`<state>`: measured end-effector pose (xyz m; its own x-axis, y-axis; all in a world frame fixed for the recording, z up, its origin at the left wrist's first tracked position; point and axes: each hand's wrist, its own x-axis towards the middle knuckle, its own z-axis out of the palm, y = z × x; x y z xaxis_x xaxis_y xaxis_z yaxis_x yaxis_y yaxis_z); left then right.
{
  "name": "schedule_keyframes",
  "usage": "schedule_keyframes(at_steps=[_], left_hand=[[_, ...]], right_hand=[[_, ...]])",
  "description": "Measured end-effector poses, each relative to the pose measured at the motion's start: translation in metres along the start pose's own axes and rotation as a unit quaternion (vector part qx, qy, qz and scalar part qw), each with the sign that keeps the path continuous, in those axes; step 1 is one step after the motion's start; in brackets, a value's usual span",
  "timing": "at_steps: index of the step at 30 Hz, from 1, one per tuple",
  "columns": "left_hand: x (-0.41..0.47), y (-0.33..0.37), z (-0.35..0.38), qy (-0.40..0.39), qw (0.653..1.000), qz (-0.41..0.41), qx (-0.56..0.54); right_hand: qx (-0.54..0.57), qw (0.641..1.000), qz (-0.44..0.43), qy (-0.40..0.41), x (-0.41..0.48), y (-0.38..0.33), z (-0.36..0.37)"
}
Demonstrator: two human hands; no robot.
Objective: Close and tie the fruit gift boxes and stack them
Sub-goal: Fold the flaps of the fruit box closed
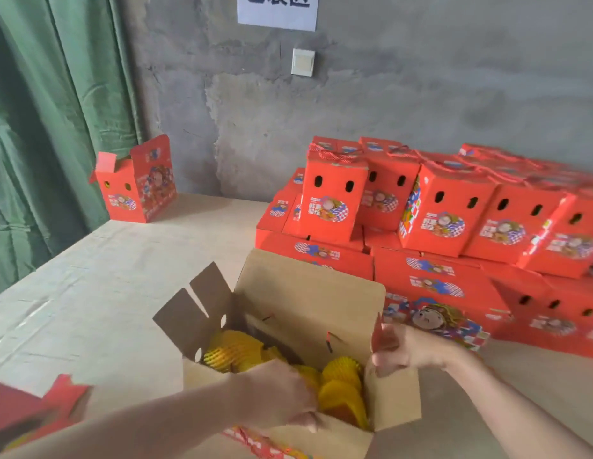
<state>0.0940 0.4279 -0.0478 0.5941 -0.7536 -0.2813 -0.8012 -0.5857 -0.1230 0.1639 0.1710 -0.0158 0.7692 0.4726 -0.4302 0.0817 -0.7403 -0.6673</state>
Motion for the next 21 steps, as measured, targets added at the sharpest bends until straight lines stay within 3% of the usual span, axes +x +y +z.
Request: schedule_keyframes(at_steps=[3,8,14,16,19,21], left_hand=[[0.032,0.059,-0.014,0.052,0.997,-0.002,-0.062],[0.087,0.143,-0.034,0.057,0.988,-0.029,-0.144],[0.126,0.202,-0.051,0.046,0.977,-0.090,-0.185],[0.132,0.212,-0.053,0.055,0.972,-0.120,-0.195],[0.140,0.223,-0.055,0.070,0.962,-0.158,-0.210],[0.141,0.224,-0.056,0.077,0.956,-0.170,-0.228]], right_hand=[[0.051,0.998,0.007,0.020,-0.051,0.054,-0.016],[0.216,0.975,-0.032,0.047,-0.125,0.124,-0.027],[0.391,0.905,-0.046,0.159,-0.165,0.170,-0.017],[0.475,0.864,-0.085,0.144,-0.163,0.163,-0.009],[0.557,0.807,-0.032,0.194,-0.147,0.143,0.003],[0.557,0.795,-0.007,0.241,-0.140,0.143,0.006]])
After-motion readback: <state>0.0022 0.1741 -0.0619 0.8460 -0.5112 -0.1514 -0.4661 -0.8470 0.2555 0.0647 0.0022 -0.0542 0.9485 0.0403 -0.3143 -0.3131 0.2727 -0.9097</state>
